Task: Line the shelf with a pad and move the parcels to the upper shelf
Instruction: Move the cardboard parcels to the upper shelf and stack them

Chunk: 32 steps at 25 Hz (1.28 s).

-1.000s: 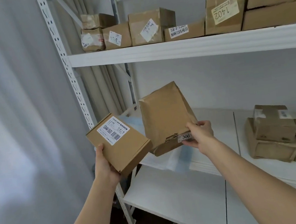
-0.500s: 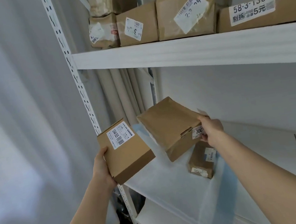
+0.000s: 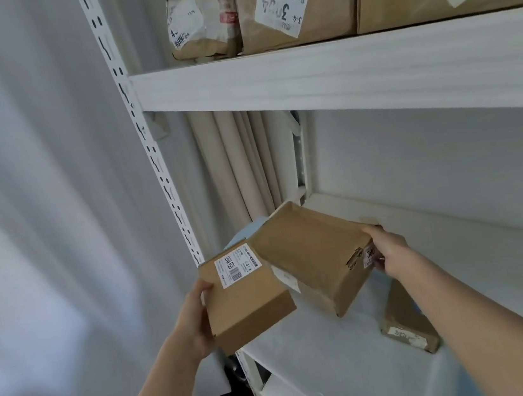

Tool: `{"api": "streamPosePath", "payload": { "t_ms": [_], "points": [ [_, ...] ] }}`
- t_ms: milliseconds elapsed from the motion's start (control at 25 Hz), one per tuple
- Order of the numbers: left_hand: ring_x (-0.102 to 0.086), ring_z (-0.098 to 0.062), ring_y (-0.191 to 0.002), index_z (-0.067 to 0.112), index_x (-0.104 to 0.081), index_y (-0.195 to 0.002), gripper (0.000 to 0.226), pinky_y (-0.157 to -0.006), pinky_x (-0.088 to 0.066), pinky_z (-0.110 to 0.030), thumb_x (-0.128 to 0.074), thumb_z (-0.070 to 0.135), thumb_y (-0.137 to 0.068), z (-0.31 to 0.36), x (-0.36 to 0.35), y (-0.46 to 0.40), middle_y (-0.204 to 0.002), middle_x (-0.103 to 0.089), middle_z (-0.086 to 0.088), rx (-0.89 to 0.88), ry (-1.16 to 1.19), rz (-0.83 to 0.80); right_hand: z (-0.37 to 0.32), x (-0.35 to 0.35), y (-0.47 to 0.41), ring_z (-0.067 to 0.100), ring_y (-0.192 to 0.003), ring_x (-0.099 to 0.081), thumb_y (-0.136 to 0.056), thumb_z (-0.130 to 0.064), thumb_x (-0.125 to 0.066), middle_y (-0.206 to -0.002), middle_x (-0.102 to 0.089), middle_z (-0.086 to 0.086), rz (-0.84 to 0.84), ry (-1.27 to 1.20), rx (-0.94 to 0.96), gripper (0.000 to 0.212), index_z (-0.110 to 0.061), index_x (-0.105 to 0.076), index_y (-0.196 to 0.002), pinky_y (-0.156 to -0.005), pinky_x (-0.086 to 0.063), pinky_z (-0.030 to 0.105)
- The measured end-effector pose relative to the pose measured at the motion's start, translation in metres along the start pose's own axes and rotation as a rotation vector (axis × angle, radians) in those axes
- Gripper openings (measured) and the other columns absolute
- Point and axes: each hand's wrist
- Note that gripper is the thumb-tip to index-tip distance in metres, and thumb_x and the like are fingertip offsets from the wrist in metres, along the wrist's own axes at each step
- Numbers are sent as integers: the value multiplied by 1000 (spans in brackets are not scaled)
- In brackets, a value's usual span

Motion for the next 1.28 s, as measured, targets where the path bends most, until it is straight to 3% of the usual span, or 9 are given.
{"api": "streamPosePath", "payload": {
  "t_ms": [200,320,440,640,760,880,960,1160,1280],
  "points": [
    [-66,-32,-69,7,-66,-98,35,-69,-51,-36,-51,36,-86,15,-1,-12,-77,-73,-15,-27,-29,-21,11,-13,-9,18,-66,-51,-86,-33,-69,-77,-57,7,-86,77,-75,25,-12,-56,-85,-54,-36,27],
    [-67,-32,-68,5,-66,-96,35,-69,-51,-36,-52,36,-86,18,-6,-16,-78,-73,-15,-25,-51,-30,14,-15,-16,19,-63,-49,-90,-28,-66,-75,-53,8,-53,39,-72,25,-8,-53,-80,-52,-37,27],
    [-65,-33,-71,5,-66,-96,35,-71,-51,-36,-52,35,-85,19,-10,-20,-77,-73,-15,-30,-67,-28,17,-15,-20,23,-63,-51,-91,-19,-63,-75,-54,10,27,46,-65,19,-1,-60,-89,-58,-44,30],
    [-66,-31,-75,4,-65,-99,36,-67,-52,-36,-54,35,-84,19,-29,-8,-84,-72,-15,-18,-93,-74,-1,-6,-7,25,-67,-52,-89,-11,-58,-80,-52,12,21,208,-19,12,0,-55,-94,-61,-44,31],
    [-63,-30,-86,2,-62,-115,47,-75,-53,-36,-61,34,-80,13,-49,2,-98,-67,-15,-44,-99,-114,-22,4,23,27,-92,-59,-92,-21,-62,-106,-59,14,-221,278,22,32,-5,-52,-118,-78,-55,37],
    [-59,-24,-81,5,-62,-111,37,-73,-50,-35,-61,30,-83,2,-72,16,-85,-63,-9,-105,-95,-177,-39,23,58,31,-111,-61,-85,-41,-70,-120,-64,11,-626,422,1,43,-18,-60,-120,-87,-55,49],
    [-59,-22,-78,8,-61,-112,32,-74,-51,-35,-60,24,-84,-10,-84,28,-83,-62,-7,-146,-58,-246,-40,39,75,31,-116,-61,-80,-44,-73,-122,-66,10,-819,550,24,50,-20,-63,-123,-89,-54,53],
    [-60,-25,-82,11,-61,-114,32,-84,-52,-41,-50,10,-84,-34,-92,61,-93,-64,-8,-221,5,-391,-24,77,107,29,-106,-66,-84,1,-69,-118,-65,11,-852,474,73,48,-11,-53,-127,-84,-58,45],
    [-56,-29,-95,10,-59,-98,35,-101,-40,-53,-33,-7,-80,-47,-91,87,-93,-63,-9,-215,-56,-446,-18,103,131,25,-99,-66,-81,13,-68,-112,-59,7,-729,454,295,48,-19,-57,-114,-81,-60,36]
  ]
}}
Point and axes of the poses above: each hand's wrist, its own y-axis away from the middle knuckle, its own x-axis out of the back of the hand, z = x × y
